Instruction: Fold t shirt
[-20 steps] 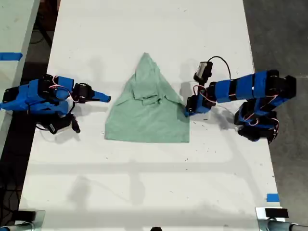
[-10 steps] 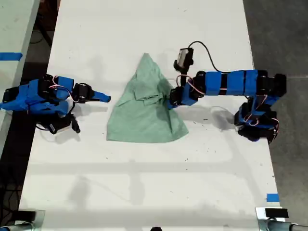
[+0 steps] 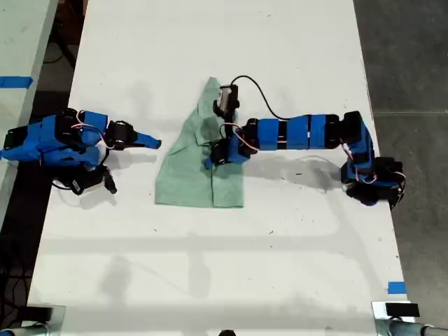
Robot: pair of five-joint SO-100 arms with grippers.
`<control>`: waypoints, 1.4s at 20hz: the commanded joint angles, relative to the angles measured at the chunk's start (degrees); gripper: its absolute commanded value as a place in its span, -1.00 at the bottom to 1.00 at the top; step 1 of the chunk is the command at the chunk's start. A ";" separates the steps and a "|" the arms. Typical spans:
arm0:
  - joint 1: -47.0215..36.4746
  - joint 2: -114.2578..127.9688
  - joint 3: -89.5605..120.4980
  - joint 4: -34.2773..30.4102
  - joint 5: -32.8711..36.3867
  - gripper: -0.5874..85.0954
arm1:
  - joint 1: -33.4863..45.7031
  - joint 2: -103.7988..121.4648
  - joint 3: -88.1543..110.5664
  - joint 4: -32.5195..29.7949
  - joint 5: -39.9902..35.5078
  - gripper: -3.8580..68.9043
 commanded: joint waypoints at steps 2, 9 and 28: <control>-0.53 0.44 0.44 0.26 -0.35 -0.99 | 0.09 5.71 -3.08 2.55 -0.35 -0.58; -0.53 0.44 0.44 0.35 -0.35 -0.99 | 2.81 39.81 20.57 18.72 5.19 -0.90; -0.44 0.44 0.53 0.09 -0.70 -0.99 | 5.98 138.43 120.15 13.89 16.08 -0.90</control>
